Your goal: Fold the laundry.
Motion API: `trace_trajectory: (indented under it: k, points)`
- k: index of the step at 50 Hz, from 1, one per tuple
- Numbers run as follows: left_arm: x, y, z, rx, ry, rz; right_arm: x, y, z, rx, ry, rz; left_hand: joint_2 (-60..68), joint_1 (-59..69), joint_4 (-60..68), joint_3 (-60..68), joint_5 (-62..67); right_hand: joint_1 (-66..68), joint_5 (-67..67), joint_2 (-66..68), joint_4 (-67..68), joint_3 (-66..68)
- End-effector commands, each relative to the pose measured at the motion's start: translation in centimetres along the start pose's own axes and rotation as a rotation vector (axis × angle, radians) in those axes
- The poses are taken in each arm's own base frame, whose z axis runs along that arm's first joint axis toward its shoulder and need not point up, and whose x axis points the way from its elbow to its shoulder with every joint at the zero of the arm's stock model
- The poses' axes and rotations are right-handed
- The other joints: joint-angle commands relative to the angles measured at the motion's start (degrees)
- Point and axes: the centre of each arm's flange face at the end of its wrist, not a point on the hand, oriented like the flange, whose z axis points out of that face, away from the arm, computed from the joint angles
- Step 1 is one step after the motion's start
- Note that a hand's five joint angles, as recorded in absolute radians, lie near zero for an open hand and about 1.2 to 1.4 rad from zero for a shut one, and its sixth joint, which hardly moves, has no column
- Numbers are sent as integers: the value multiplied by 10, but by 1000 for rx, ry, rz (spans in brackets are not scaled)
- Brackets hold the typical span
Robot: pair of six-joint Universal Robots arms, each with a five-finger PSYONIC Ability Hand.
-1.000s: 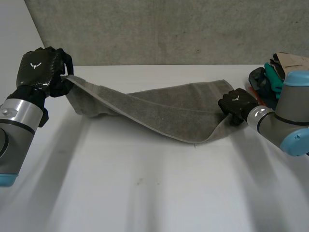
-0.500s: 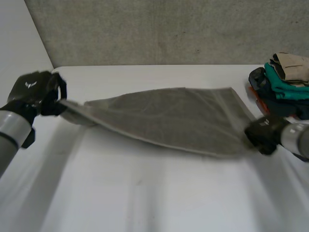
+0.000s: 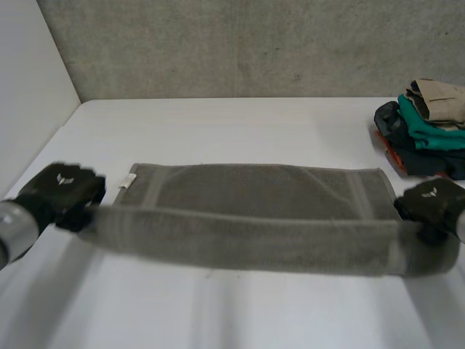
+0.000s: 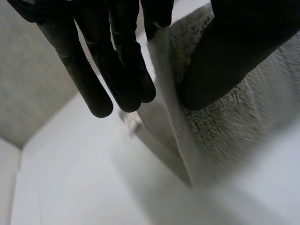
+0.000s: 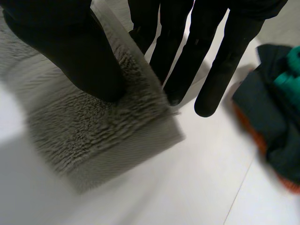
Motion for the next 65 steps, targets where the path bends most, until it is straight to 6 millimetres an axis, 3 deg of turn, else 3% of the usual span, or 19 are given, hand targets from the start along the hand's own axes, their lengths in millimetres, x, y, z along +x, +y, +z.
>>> trace_trajectory:
  k: [1,4,8,12,18,19,20,21,23,24,31,37,45,48,56,58,60,65]
  points:
    - [-8,-20,84,187,-82,-7,-3,-19,50,87,151,-43,113,130,112,115,138,143,130,123,114,118]
    - [-10,-23,107,187,-124,2,3,-23,74,105,226,-65,113,130,112,115,138,143,130,123,114,118]
    - [-8,-28,152,201,-179,14,5,-32,100,152,270,-80,113,130,112,115,138,143,130,123,114,118]
    - [-14,-26,181,214,-223,16,9,-41,122,192,305,-93,113,130,112,115,138,143,130,123,114,118]
    - [-16,-21,207,238,-247,22,16,-48,151,248,378,-104,113,130,112,115,138,143,130,123,114,118]
    - [-15,-21,209,243,-245,25,16,-50,154,258,383,-106,113,130,112,115,138,107,94,86,78,82]
    - [-9,-23,213,254,-234,29,14,-51,157,265,386,-108,1,19,0,3,27,-117,-130,-137,-146,-141]
    - [-5,-23,215,257,-227,31,10,-53,162,276,393,-111,-138,-120,-139,-136,-113,-457,-470,-477,-486,-481]
    - [1,-25,216,262,-221,31,8,-54,165,280,404,-107,-380,-363,-382,-378,-355,-557,-570,-577,-586,-582]
    - [6,-26,216,268,-210,32,8,-54,165,279,412,-101,-587,-570,-588,-585,-562,-557,-570,-577,-586,-582]
    - [36,-23,206,239,-133,27,-1,-56,148,270,390,-21,-587,-570,-588,-585,-562,-557,-570,-577,-586,-582]
    - [37,-40,172,241,-119,22,-5,-51,103,240,295,134,-587,-570,-588,-585,-562,-484,-497,-504,-513,-508]
    - [36,-46,122,226,-105,-38,-7,0,65,65,97,292,-587,-570,-588,-585,-562,-366,-380,-387,-396,-391]
    - [39,-44,112,230,-78,-81,-10,14,63,51,65,315,-587,-570,-588,-585,-562,-341,-354,-361,-370,-366]
    - [46,-43,105,256,-7,-142,-6,23,75,100,109,308,-577,-559,-578,-575,-551,-296,-309,-316,-325,-320]
    - [47,-42,105,255,-5,-143,-6,28,83,112,124,298,-577,-559,-578,-575,-551,-130,-143,-150,-159,-154]
    - [48,-41,105,249,-2,-147,-3,29,86,120,147,282,-578,-561,-579,-576,-553,142,128,121,112,117]
    - [47,-44,100,256,-5,-148,12,39,88,93,257,216,-580,-563,-581,-578,-555,143,130,123,114,118]
